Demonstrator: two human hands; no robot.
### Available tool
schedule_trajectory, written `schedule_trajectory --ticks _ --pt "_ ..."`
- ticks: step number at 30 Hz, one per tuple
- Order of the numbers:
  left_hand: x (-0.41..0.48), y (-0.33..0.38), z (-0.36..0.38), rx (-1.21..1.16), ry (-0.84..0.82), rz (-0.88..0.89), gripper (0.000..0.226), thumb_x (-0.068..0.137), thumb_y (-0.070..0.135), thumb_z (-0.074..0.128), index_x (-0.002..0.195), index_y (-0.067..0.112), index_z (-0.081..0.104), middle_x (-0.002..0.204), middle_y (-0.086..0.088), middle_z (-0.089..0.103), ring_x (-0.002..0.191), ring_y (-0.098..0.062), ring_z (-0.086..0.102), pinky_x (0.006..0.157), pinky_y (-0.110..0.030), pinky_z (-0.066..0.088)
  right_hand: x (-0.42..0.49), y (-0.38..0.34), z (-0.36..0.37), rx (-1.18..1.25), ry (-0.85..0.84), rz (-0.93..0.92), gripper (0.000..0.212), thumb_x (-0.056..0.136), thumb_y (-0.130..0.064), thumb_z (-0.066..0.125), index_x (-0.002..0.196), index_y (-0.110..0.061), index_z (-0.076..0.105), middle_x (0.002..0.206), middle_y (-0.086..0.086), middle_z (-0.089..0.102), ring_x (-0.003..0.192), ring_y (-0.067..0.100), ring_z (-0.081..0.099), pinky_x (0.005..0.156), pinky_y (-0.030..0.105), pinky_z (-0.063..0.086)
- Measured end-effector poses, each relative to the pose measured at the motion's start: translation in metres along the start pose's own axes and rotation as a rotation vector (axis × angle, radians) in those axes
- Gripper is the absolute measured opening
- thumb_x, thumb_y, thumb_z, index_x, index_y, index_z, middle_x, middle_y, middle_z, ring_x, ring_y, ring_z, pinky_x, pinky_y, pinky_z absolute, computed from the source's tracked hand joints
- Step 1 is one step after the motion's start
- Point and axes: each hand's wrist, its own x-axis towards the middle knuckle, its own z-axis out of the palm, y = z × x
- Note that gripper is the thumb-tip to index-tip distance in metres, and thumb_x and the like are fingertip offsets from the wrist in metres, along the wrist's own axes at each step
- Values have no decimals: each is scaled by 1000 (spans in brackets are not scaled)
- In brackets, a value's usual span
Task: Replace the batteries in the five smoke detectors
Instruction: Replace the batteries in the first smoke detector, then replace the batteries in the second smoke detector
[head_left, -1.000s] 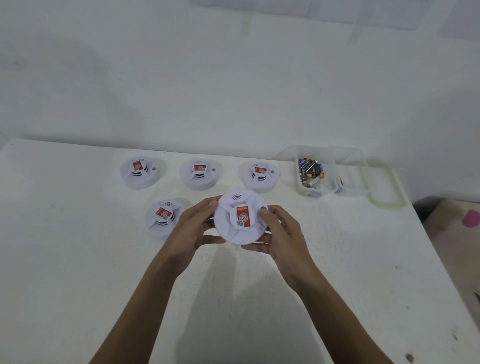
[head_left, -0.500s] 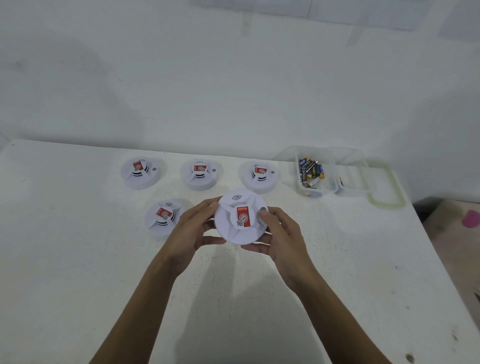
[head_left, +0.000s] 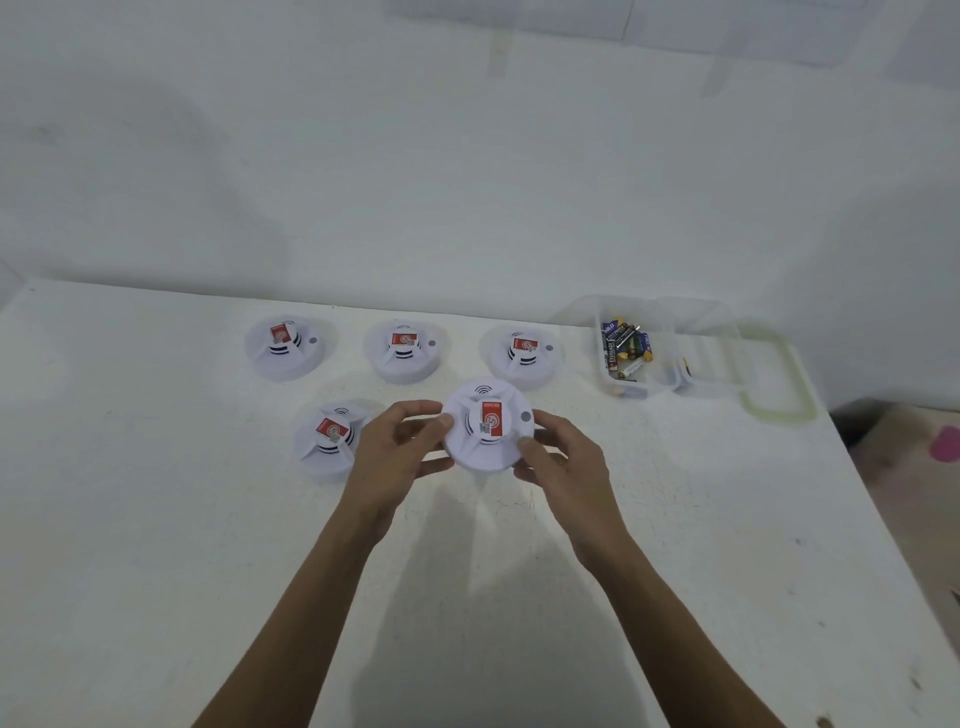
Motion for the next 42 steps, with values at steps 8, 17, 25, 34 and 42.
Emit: schedule_trajectory --ticks 8,17,25,34,42 --pt "17 -20 6 182 90 85 28 90 19 63 118 15 65 108 3 68 91 -8 66 61 -14 54 9 12 4 -355 -112 -166 57 83 -39 70 133 -26 47 125 -6 58 97 9 59 79 15 48" --pt "23 -47 -1 547 61 156 33 91 16 60 124 13 63 118 0 67 91 -5 60 77 -10 44 32 53 9 -677 -152 -155 58 76 -57 61 125 -27 54 115 -7 56 107 16 49 84 19 32" --pt "29 -56 1 589 -5 163 34 91 13 58 125 12 61 121 -4 66 97 -6 58 81 -10 40 35 65 10 -750 -117 -186 79 64 -71 39 126 -25 54 112 -5 53 105 17 44 82 22 31" --pt "14 -53 -7 559 17 173 31 93 19 59 124 16 61 116 8 62 92 1 57 71 -1 40 30 55 10 -754 -117 -238 70 79 -57 50 138 -19 42 126 -1 51 112 15 43 89 20 27" --pt "-7 -25 -34 458 192 353 18 92 14 58 100 26 68 95 19 67 86 6 61 71 -9 48 16 4 41 -549 -99 -377 48 92 -39 51 134 -14 51 129 3 54 113 17 52 94 20 39"
